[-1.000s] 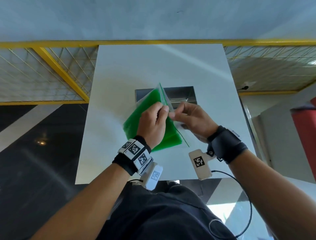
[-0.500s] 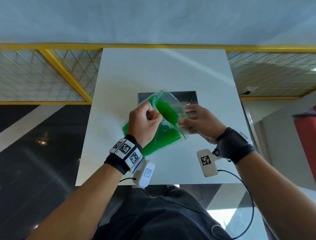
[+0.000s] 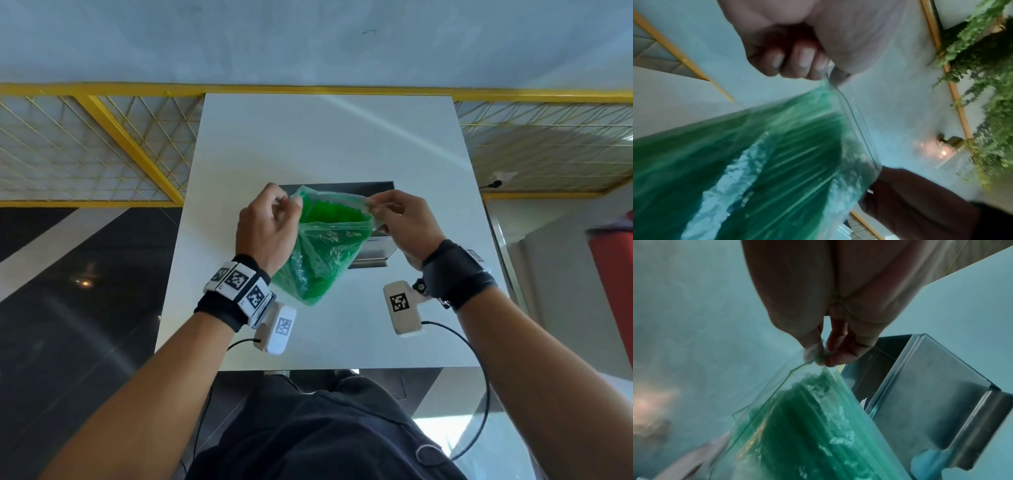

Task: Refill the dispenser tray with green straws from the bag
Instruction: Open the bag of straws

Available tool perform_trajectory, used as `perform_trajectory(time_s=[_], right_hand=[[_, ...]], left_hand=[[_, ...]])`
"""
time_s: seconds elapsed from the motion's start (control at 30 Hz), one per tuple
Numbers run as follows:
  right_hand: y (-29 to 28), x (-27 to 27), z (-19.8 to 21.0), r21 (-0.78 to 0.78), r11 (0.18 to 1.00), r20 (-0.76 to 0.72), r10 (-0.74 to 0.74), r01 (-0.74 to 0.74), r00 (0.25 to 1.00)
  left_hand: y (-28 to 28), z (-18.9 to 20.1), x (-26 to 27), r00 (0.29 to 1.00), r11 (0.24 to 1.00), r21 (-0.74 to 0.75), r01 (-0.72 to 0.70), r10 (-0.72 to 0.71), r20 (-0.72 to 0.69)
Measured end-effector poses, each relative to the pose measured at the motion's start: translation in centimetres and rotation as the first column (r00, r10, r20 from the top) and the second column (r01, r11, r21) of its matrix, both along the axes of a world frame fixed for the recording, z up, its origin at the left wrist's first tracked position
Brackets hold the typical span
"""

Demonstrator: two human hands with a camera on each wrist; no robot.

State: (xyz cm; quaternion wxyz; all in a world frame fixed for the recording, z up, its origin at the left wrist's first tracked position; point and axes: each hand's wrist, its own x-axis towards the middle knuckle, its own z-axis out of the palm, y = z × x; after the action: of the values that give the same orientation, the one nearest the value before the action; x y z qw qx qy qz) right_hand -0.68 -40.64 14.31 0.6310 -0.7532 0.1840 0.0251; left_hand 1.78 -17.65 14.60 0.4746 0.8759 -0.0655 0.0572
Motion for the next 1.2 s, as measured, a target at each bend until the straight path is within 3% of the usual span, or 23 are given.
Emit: perform_trajectory(time_s=[0.2, 0.4, 0.53, 0.67, 0.77, 0.87, 0.97, 1.13, 1.2], right_hand=[[0.3, -0.7, 0.0, 0.19, 0.981, -0.001, 0.046, -0.045, 0.999], [0.1, 0.3, -0.1, -0.068, 0.993, 0.069, 0.097, -0.092, 0.993], [-0.4, 0.5, 0.4, 0.119, 0.993, 0.042, -0.001, -0.004, 0.999], [-1.3, 0.6, 0.7, 0.359, 0.933, 0.033, -0.041, 0.026, 0.999], [-1.7, 0.6, 0.8, 0.524, 0.851, 0.03, -0.075, 0.048, 0.997], [-1.5, 0.2, 1.1, 0.622, 0.783, 0.035, -0.045, 0.013, 0.998], [-0.7, -0.1, 0.9, 0.62, 0.784, 0.046, -0.015, -0.016, 0.999], [0.4, -1.0, 2.1, 0.488, 0.873, 0.057, -0.046, 0.013, 0.997], [0.8, -1.9, 2.2, 0.417, 0.907, 0.114, 0.01, -0.057, 0.993]], left_hand=[[1.0, -0.5, -0.1, 0.999, 0.992, -0.125, 0.011, -0.016, -0.04], [1.0, -0.7, 0.5, 0.996, 0.991, -0.108, -0.084, 0.087, 0.019], [0.5, -0.2, -0.4, 0.98, 0.966, -0.241, 0.096, -0.134, -0.147], [0.9, -1.7, -1.9, 0.853, 0.886, -0.217, 0.411, -0.457, -0.252], [0.1, -2.1, -3.0, 0.773, 0.815, -0.11, 0.569, -0.576, -0.266], [-1.2, -3.6, -3.1, 0.814, 0.807, 0.126, 0.577, -0.558, -0.16], [-2.0, -3.8, -2.3, 0.846, 0.846, 0.051, 0.531, -0.525, -0.091], [-2.7, -2.8, -0.8, 0.904, 0.905, -0.062, 0.421, -0.424, -0.05], [-3.0, -2.4, -0.9, 0.924, 0.923, -0.07, 0.379, -0.382, -0.033]])
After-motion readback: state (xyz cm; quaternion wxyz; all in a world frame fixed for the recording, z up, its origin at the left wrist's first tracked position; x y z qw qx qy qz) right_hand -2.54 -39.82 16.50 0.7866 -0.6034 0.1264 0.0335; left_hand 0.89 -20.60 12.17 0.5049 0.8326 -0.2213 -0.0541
